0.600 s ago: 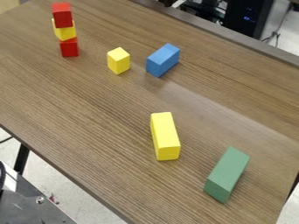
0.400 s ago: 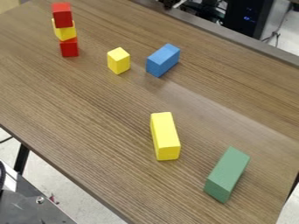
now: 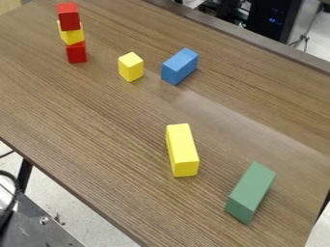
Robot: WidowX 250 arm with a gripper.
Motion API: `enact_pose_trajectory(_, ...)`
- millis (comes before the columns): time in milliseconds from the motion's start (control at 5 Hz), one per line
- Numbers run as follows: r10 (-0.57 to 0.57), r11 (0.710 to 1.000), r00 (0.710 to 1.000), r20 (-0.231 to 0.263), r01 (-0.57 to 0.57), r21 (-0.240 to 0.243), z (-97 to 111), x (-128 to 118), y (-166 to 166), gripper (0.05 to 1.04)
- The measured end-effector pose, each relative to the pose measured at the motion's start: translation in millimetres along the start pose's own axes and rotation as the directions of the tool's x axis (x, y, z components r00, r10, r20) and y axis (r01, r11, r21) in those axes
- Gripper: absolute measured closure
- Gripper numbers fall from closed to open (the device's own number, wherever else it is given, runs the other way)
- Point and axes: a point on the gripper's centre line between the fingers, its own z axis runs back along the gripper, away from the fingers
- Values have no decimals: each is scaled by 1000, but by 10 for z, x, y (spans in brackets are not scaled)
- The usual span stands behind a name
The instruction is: Put the green block on top of the blue block
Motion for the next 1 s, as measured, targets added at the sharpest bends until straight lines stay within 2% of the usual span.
enact_pose_trajectory(200, -21, 1000, 1000, 9, 21, 8, 79, -31, -332, 83)
enact_pose_trajectory(400, 39, 999, 999, 24, -39, -1, 190, -103, -603, 83)
enact_pose_trajectory(600, 164, 986, 987, 5, -164, -15, 179, -324, -968, 83)
enact_pose_trajectory(800, 188, 982, 982, 0, -188, -26, 170, -488, -1283, 83)
enact_pose_trajectory(1000, 132, 991, 991, 14, -132, -24, 131, -591, -1438, 83)
